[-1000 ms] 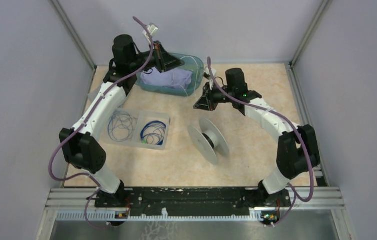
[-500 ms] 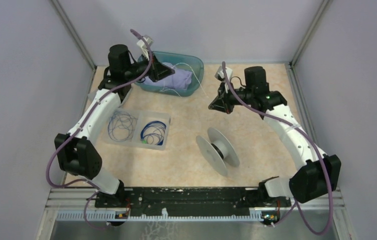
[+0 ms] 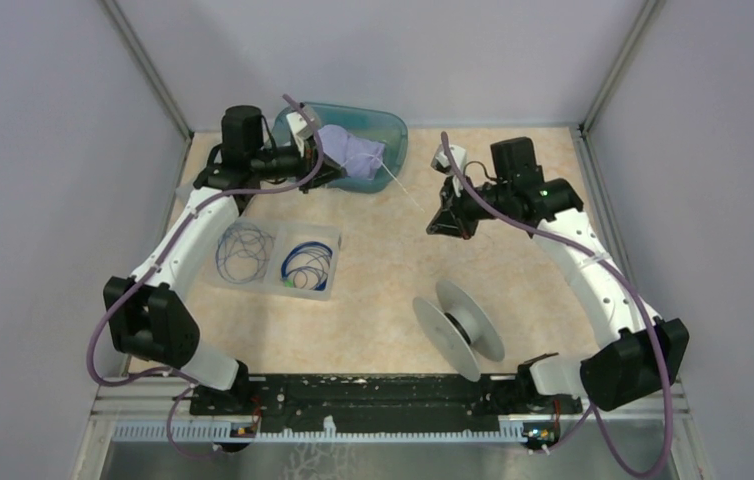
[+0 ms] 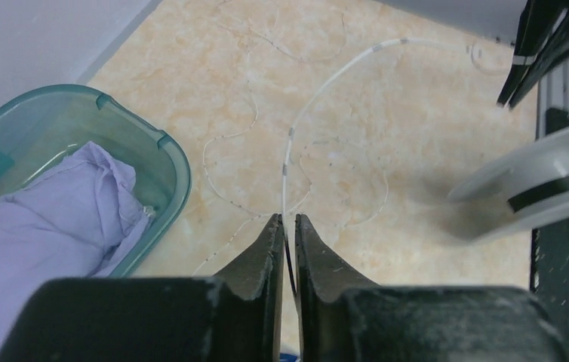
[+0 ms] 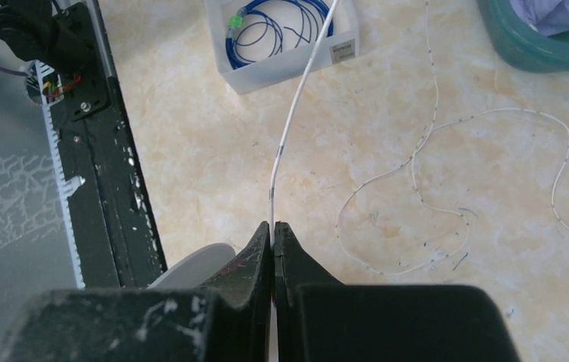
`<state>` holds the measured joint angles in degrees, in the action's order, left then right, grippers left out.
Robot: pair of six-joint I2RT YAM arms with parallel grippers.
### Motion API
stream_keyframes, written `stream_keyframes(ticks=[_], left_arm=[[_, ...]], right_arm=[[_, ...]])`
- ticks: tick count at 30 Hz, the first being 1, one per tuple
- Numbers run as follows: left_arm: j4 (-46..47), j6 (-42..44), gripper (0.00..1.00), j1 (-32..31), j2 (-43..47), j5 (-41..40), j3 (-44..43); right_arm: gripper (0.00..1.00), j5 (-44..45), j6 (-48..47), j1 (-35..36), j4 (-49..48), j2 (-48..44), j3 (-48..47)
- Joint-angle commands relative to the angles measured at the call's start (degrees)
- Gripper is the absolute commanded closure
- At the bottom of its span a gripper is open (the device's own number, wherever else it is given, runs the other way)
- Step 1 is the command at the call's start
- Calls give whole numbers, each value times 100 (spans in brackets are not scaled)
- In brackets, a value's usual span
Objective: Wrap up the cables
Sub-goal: Wrap the cable around the cable reel.
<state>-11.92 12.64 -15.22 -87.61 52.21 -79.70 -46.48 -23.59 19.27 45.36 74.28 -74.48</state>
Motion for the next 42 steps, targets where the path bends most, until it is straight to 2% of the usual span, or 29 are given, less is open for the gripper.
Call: stream_keyframes(ticks=[1,3,8,12,15,19,25,29,35,42], left_arm=[[-908,1508,82,2,196,399,54],[-1288,1897,72,2,201,461,-56],[-1787,2437,33,-15,309,585,-449],[-2077,2680,12,-133,265,665,-902],[-2153,2754,5,-206,251,728,-1187],[-2552,3116,7,-414,168,906,-1540],[-3503,4034,13,-1530,-195,340,-1847],[-3550,4247,18,-1999,-399,35,-1817],[-3313,4257,30,-2238,-486,54,-1514],[-3299,4174,49,-2504,-614,40,-1521]], right_arm=[[100,-315,-295,24,363,14,-525],[100,-359,-299,47,425,44,-540],[100,-269,-418,312,774,247,-730],[100,-358,-423,480,921,418,-863],[100,-382,-422,572,977,532,-971],[100,-594,-479,655,1089,702,-1126],[100,-891,-523,776,1273,930,-1407],[100,-968,-506,780,1323,961,-1458],[100,-1012,-475,781,1326,904,-1345],[100,-862,-418,783,1249,921,-1289]])
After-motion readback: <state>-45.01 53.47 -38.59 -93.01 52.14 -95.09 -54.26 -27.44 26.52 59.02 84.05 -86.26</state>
